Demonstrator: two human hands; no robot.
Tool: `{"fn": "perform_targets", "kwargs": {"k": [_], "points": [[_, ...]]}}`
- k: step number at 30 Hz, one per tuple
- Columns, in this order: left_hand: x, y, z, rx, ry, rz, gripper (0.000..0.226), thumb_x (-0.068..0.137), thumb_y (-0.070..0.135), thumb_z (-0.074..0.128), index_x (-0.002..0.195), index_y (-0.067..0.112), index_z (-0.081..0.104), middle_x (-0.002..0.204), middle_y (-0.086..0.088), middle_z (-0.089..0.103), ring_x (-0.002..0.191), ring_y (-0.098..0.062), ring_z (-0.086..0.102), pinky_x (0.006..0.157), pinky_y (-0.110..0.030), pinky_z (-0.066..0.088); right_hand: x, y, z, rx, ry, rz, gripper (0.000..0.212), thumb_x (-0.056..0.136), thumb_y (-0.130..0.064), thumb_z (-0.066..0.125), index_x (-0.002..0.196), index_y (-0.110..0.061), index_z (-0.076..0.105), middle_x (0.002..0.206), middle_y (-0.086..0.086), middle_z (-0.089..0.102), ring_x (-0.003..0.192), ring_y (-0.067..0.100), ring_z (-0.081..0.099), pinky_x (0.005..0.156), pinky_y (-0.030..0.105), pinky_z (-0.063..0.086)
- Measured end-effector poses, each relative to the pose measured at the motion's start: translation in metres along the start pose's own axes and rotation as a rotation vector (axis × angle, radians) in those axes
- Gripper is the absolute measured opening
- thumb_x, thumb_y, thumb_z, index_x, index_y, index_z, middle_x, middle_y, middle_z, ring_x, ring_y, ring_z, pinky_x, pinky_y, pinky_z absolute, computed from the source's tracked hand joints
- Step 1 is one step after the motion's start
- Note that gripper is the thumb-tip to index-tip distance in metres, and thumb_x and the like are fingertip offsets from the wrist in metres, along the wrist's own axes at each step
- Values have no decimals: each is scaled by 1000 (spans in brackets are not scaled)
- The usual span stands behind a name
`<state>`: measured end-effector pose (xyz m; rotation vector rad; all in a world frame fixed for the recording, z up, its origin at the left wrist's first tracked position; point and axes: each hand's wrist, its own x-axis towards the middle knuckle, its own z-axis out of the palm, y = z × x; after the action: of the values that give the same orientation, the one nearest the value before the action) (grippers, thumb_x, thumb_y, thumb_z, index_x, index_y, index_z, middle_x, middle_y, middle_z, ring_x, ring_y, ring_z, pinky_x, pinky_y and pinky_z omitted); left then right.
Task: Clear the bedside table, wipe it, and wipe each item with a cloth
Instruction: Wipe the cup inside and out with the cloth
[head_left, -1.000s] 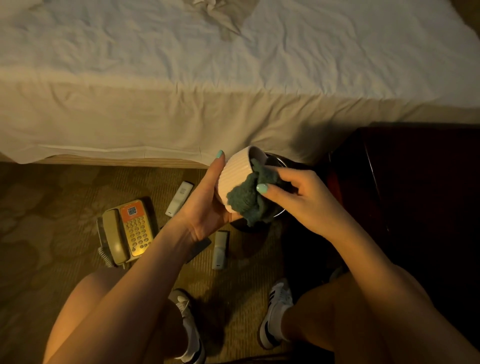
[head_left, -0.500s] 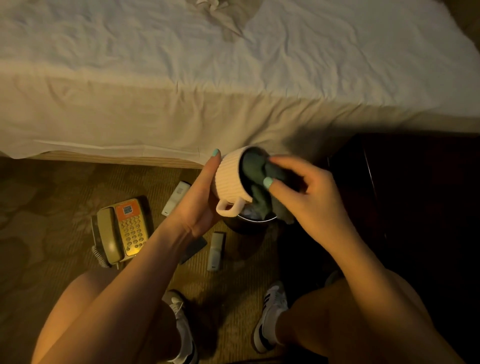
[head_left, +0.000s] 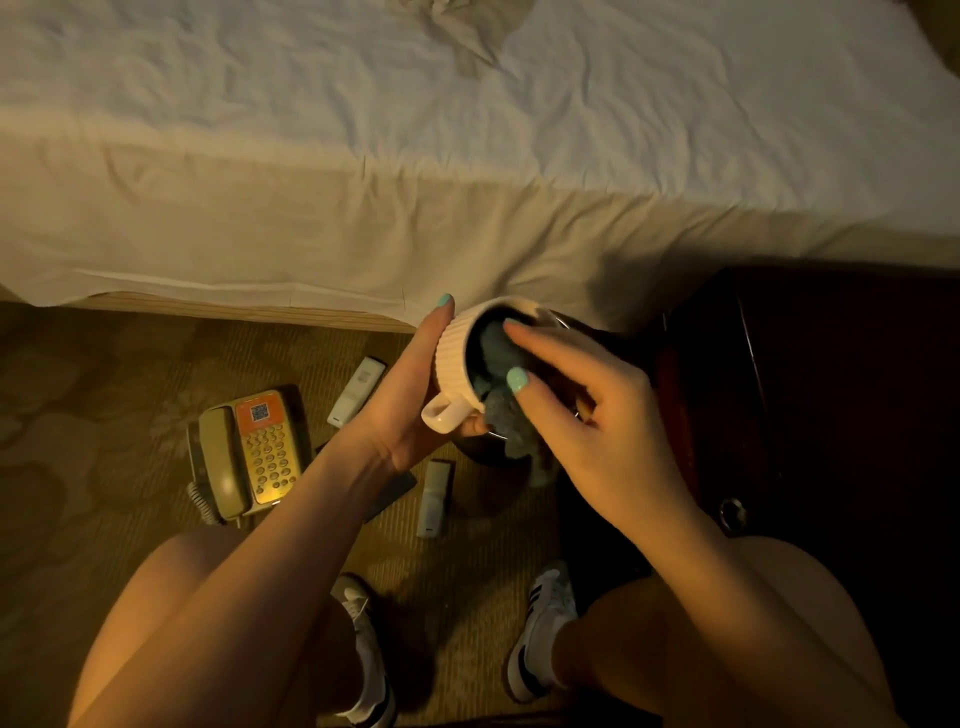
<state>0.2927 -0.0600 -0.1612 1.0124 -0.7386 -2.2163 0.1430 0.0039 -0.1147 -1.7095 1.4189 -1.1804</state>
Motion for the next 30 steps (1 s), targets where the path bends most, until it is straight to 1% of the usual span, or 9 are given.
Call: {"fn": "perform_targets", "kwargs": {"k": [2, 4, 8, 12, 18, 21, 25, 27, 30], "points": [[-2, 1, -2, -5, 34, -3, 60, 93, 61, 34, 102, 15, 70, 86, -7, 72, 74, -17, 67, 62, -28, 54, -1, 1, -2, 40, -136, 24, 38, 92, -16, 56, 130, -9, 55, 124, -6, 58, 120, 1, 54, 99, 21, 47], [-1, 2, -4, -21, 54, 5, 60, 91, 62, 36, 96, 16, 75, 87, -8, 69, 75, -19, 64, 61, -31, 50, 0, 2, -5, -94, -163, -54, 40, 92, -20, 55, 129, -7, 56, 120, -8, 57, 119, 6, 54, 98, 24, 48], [0, 3, -6, -129, 60, 30, 60, 95, 59, 36, 93, 16, 77, 96, -10, 64, 91, -22, 55, 77, -34, 36, 2, 2, 0, -388, -231, -241, 51, 86, -33, 55, 128, -5, 58, 124, 1, 62, 127, 15, 43, 104, 36, 43], [-2, 3, 3, -142, 14, 33, 64, 101, 47, 29, 82, 13, 80, 85, -8, 73, 82, -15, 70, 73, -25, 56, 3, 2, 11, -540, -334, -255, 52, 89, -40, 46, 128, -7, 58, 128, 5, 61, 128, 17, 46, 107, 34, 37], [-4, 3, -1, -35, 59, 48, 62, 102, 46, 30, 80, 16, 80, 81, -6, 73, 77, -13, 70, 68, -23, 57, 2, 1, 28, -720, -384, -162, 58, 91, -37, 50, 139, -6, 43, 139, 10, 50, 130, 22, 46, 110, 38, 35], [-3, 2, -3, 24, 65, 50, 55, 101, 47, 33, 92, 15, 76, 87, -7, 73, 82, -15, 69, 73, -25, 56, 3, 6, 28, -733, -381, -125, 56, 93, -28, 55, 142, -6, 40, 141, 11, 48, 132, 23, 43, 113, 38, 33], [-2, 2, -4, 116, 81, 121, 50, 99, 47, 35, 107, 8, 66, 96, -13, 67, 92, -20, 63, 82, -30, 51, 3, 9, 22, -650, -351, -159, 44, 89, -16, 62, 131, -6, 53, 131, 10, 58, 123, 25, 51, 105, 36, 37], [-2, 2, -4, 74, 62, 136, 49, 97, 49, 38, 99, 8, 65, 92, -17, 57, 90, -25, 54, 77, -32, 46, 6, 11, 21, -577, -332, -211, 34, 88, -12, 62, 122, -9, 59, 122, 6, 63, 118, 21, 55, 102, 34, 37], [-3, 6, -3, 41, 46, 133, 52, 100, 49, 33, 82, 13, 66, 74, -10, 53, 70, -19, 52, 64, -33, 40, 11, 13, 22, -504, -241, -244, 15, 84, -10, 66, 100, -8, 66, 99, 3, 69, 98, 20, 61, 90, 34, 43]]}}
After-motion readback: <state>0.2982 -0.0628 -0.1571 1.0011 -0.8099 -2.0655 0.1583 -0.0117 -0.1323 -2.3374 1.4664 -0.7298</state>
